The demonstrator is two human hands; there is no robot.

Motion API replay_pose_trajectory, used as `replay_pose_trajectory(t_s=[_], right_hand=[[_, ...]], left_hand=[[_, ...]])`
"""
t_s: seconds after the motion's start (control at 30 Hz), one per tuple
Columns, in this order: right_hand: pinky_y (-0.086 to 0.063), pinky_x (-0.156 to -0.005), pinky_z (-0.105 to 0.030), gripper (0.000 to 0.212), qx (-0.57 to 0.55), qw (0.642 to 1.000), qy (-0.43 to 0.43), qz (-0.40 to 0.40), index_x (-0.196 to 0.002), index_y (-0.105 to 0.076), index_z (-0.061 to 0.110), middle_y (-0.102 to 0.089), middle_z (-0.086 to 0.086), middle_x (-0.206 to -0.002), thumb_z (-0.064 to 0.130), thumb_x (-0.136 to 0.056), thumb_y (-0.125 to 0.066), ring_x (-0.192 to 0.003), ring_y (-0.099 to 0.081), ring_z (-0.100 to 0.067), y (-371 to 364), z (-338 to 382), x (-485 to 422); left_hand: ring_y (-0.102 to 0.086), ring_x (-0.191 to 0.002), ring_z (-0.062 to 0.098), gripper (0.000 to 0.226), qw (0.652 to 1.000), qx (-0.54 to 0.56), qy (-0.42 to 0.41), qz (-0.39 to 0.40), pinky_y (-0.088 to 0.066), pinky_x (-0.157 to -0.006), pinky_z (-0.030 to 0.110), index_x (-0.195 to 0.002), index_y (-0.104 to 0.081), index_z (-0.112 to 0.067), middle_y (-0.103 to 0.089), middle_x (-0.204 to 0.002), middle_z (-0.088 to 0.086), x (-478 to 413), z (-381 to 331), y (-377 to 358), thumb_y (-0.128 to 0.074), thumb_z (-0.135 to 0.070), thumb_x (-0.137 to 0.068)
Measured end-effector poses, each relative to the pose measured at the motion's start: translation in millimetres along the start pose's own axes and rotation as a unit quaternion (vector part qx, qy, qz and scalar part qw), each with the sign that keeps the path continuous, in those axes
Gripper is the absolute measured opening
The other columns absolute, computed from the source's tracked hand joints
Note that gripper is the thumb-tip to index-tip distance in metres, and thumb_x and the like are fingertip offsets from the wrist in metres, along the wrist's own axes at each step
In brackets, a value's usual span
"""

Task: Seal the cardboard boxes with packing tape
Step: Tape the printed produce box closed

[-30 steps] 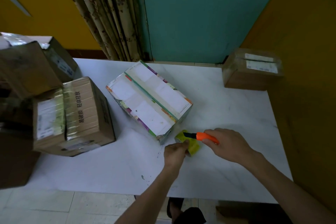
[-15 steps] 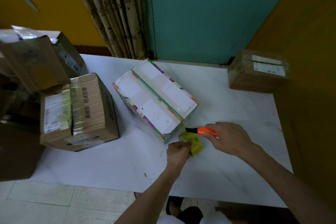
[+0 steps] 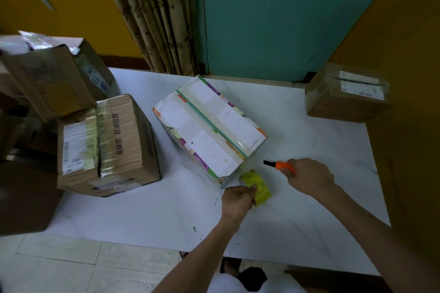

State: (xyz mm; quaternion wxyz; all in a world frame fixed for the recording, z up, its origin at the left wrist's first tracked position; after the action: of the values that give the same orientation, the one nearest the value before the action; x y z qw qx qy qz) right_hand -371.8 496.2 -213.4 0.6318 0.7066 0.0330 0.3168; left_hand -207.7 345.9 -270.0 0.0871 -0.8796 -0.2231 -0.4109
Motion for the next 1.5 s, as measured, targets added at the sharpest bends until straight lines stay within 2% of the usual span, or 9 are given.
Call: replay_pose_trajectory(t_s=[0.27,0.5,0.6,0.73,0.9,1.1,1.23,1.37,1.5], right_hand=[[-0.044,-0.071,-0.036,0.036,-0.247,0.959,-0.140,-0.019,-0.130,-0.053,0.000,-0.060,-0.021,-0.102,0.018,-0.099,-0.054,-0.087,-0.059,-0.036,-89,-48,12],[-0.049,-0.082,-0.050,0.044,-0.239,0.938,-0.204,-0.146,-0.128,-0.060,-0.001,-0.057,-0.027,-0.117,0.012,-0.088,-0.071,-0.105,-0.053,-0.046,-88,-31,24],[-0.050,-0.084,-0.027,0.025,-0.372,0.894,-0.090,-0.231,-0.117,-0.068,0.011,-0.062,-0.007,-0.108,0.012,-0.093,-0.063,-0.099,-0.060,-0.025,-49,10,34],[-0.048,-0.079,-0.010,0.030,-0.565,0.822,-0.012,-0.077,-0.123,-0.063,0.029,-0.058,0.017,-0.118,0.015,-0.096,-0.063,-0.101,-0.060,0.001,-21,70,37],[-0.052,-0.093,-0.024,0.035,-0.572,0.820,-0.008,0.021,-0.125,-0.063,0.032,-0.059,0.007,-0.124,0.017,-0.093,-0.067,-0.111,-0.059,-0.005,-31,87,24],[-0.052,-0.071,-0.015,0.014,-0.646,0.757,-0.081,0.055,-0.101,-0.072,0.025,-0.071,0.007,-0.106,0.015,-0.093,-0.067,-0.098,-0.067,-0.012,-43,87,32],[-0.047,-0.072,-0.016,0.009,-0.616,0.776,-0.112,0.073,-0.102,-0.069,0.024,-0.068,0.008,-0.105,0.028,-0.095,-0.065,-0.096,-0.064,-0.010,-44,88,31],[-0.048,-0.074,-0.020,0.010,-0.618,0.767,-0.130,0.113,-0.101,-0.070,0.026,-0.070,0.007,-0.105,0.031,-0.096,-0.063,-0.095,-0.065,-0.008,-42,88,31],[-0.053,-0.076,-0.027,0.008,-0.645,0.738,-0.134,0.144,-0.098,-0.072,0.019,-0.074,-0.004,-0.099,0.023,-0.092,-0.069,-0.092,-0.070,-0.020,-42,86,32]], left_hand=[[-0.073,-0.087,0.037,0.015,0.999,0.029,-0.015,-0.007,-0.061,-0.083,0.048,-0.085,-0.070,-0.015,-0.076,-0.080,0.011,7,-3,3,-0.078,-0.027,-0.089],[-0.072,-0.080,0.019,0.023,0.994,-0.025,-0.089,-0.065,-0.061,-0.081,0.038,-0.096,-0.058,-0.024,-0.072,-0.084,-0.003,14,-7,6,-0.079,-0.023,-0.087],[-0.069,-0.081,0.009,0.035,0.989,-0.055,-0.119,-0.072,-0.056,-0.076,0.017,-0.101,-0.051,-0.040,-0.068,-0.089,-0.010,19,-11,4,-0.079,-0.023,-0.087],[-0.066,-0.082,0.006,0.053,0.982,-0.079,-0.151,-0.080,-0.048,-0.067,0.005,-0.127,-0.047,-0.043,-0.067,-0.097,-0.010,23,-19,3,-0.077,-0.022,-0.089],[-0.068,-0.092,0.014,0.058,0.982,-0.072,-0.158,-0.075,-0.062,-0.082,0.034,-0.146,-0.048,-0.033,-0.069,-0.108,0.001,24,-21,2,-0.068,-0.014,-0.095],[-0.071,-0.070,0.021,0.024,0.985,-0.025,-0.146,-0.089,-0.063,-0.070,0.040,-0.119,-0.070,-0.023,-0.073,-0.078,0.005,19,-25,16,-0.062,-0.017,-0.096],[-0.070,-0.062,0.017,0.026,0.978,-0.110,-0.126,-0.122,-0.062,-0.076,0.041,-0.084,-0.069,-0.015,-0.070,-0.066,-0.002,13,-24,20,-0.062,-0.037,-0.097],[-0.062,-0.077,0.003,0.006,0.994,-0.044,-0.075,-0.072,-0.055,-0.088,0.030,-0.105,-0.059,-0.033,-0.061,-0.084,-0.015,12,-27,14,-0.061,-0.035,-0.100],[-0.066,-0.085,0.018,0.020,0.995,0.083,-0.034,-0.042,-0.060,-0.085,0.038,-0.114,-0.072,-0.022,-0.071,-0.105,0.006,5,-22,10,-0.072,-0.024,-0.093]])
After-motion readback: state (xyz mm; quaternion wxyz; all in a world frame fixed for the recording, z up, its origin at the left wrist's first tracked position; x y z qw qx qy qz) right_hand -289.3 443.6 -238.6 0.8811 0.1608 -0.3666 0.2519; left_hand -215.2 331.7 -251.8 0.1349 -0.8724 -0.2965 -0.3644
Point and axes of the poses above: each hand's wrist, its own x-axis away from the middle knuckle, its own y-axis out of the back of the hand, z = x × y, the point moved 6 cm from there along -x, towards the middle knuckle
